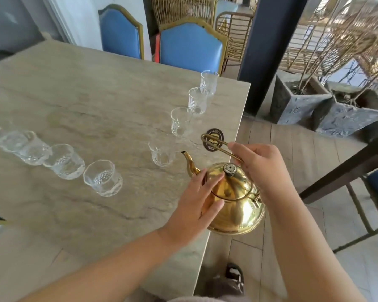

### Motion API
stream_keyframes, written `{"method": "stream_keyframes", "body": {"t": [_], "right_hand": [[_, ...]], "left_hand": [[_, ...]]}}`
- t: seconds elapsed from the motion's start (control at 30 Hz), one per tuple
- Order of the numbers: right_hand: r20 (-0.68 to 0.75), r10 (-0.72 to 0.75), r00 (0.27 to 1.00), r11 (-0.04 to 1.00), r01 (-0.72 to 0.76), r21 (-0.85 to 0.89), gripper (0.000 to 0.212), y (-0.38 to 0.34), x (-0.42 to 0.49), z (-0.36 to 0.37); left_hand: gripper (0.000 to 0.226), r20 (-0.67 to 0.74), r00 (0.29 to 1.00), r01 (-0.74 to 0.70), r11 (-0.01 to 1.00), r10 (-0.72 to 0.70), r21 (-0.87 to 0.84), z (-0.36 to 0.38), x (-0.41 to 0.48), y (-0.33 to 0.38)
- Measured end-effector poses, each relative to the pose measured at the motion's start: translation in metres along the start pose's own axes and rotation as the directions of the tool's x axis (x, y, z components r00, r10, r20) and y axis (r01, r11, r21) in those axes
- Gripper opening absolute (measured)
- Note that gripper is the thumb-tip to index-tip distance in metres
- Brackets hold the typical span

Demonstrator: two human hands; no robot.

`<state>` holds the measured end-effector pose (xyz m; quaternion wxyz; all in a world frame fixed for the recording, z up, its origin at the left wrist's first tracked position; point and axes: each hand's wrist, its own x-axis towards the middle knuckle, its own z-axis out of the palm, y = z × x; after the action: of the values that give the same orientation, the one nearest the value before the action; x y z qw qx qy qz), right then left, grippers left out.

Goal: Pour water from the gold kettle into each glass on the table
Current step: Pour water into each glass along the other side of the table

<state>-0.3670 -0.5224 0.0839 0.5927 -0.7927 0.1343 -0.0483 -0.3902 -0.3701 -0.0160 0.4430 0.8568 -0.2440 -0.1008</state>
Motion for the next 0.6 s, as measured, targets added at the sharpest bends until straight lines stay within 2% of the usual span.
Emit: {"method": "stream_keyframes", "body": {"t": [0.17, 0.37, 0.6], "right_hand": [[0.142, -0.042, 0.989, 0.999, 0.044, -0.011, 0.044, 0.001, 0.039, -0.023], [0.322, -0.088, 0.943, 0.994, 0.103, -0.031, 0.050, 0.003, 0.079, -0.054], [0.432, -0.116, 0.894, 0.985, 0.160, -0.066, 0.044, 0.002, 0.108, -0.069]], "left_hand": [[0.047, -0.126, 0.990, 0.052, 0.998, -0.054, -0.019, 0.017, 0.032, 0.012], [0.050, -0.247, 0.955, 0.148, 0.986, -0.162, -0.075, 0.050, 0.060, 0.039], [0.054, -0.219, 0.940, 0.254, 0.965, -0.262, -0.061, 0.059, 0.080, 0.057]]}}
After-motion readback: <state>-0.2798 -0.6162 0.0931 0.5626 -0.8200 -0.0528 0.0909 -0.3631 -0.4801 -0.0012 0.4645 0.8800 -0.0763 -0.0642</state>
